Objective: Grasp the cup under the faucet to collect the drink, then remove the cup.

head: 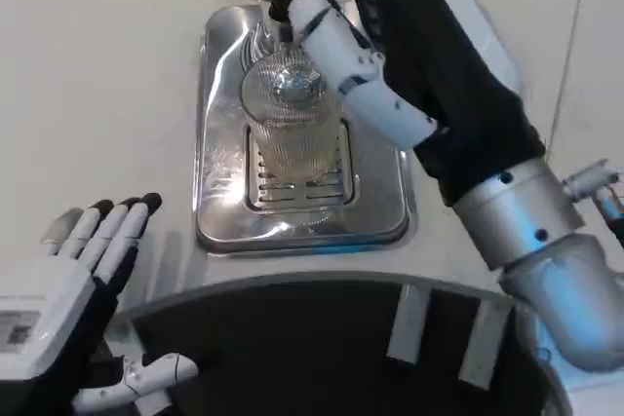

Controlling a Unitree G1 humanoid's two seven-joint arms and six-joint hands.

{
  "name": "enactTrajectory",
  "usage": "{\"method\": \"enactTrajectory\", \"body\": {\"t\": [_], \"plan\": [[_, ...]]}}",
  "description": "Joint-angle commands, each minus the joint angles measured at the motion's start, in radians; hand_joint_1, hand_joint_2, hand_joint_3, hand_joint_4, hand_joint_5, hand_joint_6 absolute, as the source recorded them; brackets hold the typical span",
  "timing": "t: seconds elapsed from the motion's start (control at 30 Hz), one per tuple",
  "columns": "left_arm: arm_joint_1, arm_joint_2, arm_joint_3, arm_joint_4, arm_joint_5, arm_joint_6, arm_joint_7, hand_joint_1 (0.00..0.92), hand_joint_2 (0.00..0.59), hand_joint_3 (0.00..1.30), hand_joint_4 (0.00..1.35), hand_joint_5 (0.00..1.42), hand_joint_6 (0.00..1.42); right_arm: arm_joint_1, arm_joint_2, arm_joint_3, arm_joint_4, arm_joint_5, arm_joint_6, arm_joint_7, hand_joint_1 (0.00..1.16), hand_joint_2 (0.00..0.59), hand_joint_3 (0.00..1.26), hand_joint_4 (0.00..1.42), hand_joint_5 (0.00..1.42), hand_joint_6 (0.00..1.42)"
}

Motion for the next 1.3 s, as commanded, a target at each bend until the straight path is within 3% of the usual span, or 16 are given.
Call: {"method": "enactTrajectory", "body": {"t": [0.03,0.43,0.63,0.83,1.0,1.1,1.3], "plan": [[0.003,-0.003,0.007,0.019,-0.020,-0.027,0.030,0.000,0.098,0.00,0.00,0.00,0.00,-0.051,0.020,0.005,0.067,0.027,-0.002,-0.026,0.24,0.572,0.00,0.00,0.00,0.00],[0.013,-0.020,0.052,0.068,-0.092,-0.091,0.098,0.000,0.092,0.00,0.00,0.01,0.02,-0.117,0.043,0.036,0.202,0.066,-0.040,-0.045,0.22,0.572,0.00,0.00,0.00,0.00],[0.017,-0.019,0.057,0.079,-0.094,-0.093,0.104,0.000,0.093,0.00,0.00,0.01,0.02,-0.148,0.043,0.067,0.214,0.064,-0.011,-0.031,0.22,0.569,0.00,0.00,0.00,0.00],[0.010,-0.016,0.055,0.081,-0.111,-0.049,0.056,0.000,0.086,0.00,0.00,0.00,0.01,-0.178,0.026,0.100,0.197,0.031,0.063,-0.010,0.12,0.531,0.00,0.00,0.00,0.00],[0.002,-0.020,0.048,0.087,-0.121,-0.030,0.042,0.000,0.086,0.00,0.00,0.00,0.00,-0.213,-0.022,0.137,0.180,-0.006,0.159,0.050,0.03,0.524,0.00,0.00,0.00,0.00],[-0.007,-0.030,0.043,0.103,-0.100,-0.017,0.065,0.000,0.087,0.00,0.00,0.00,0.00,-0.245,-0.072,0.195,0.154,-0.070,0.223,0.105,0.00,0.512,0.00,0.00,0.00,0.00],[-0.042,-0.049,0.025,0.154,-0.087,0.010,0.095,0.000,0.077,0.00,0.00,0.00,0.00,-0.308,-0.113,0.268,0.126,-0.173,0.339,0.173,0.00,0.507,0.00,0.00,0.00,0.00]]}}
